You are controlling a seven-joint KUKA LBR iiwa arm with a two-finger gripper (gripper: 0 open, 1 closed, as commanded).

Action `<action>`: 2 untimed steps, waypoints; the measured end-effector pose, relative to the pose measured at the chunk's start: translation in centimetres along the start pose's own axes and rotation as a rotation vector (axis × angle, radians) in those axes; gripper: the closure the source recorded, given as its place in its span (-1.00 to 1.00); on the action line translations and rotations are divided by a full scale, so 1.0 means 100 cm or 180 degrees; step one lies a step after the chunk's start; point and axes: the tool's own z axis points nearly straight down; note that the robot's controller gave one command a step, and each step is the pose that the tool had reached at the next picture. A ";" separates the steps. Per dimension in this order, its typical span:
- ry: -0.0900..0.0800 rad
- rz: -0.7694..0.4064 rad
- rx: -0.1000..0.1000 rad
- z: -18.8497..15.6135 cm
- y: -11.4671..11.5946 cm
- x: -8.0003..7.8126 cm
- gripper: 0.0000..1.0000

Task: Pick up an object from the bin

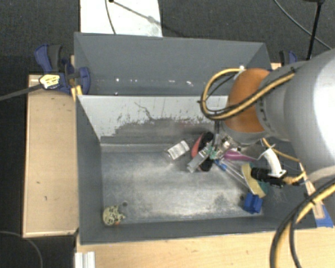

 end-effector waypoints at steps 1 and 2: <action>0.0082 0.0723 0.0014 0.003 -0.016 -0.013 -1.00; 0.0109 0.0703 0.0033 0.003 -0.016 -0.010 1.00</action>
Offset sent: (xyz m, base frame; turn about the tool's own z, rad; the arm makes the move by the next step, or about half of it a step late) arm -0.0046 -0.0282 -0.0035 0.2398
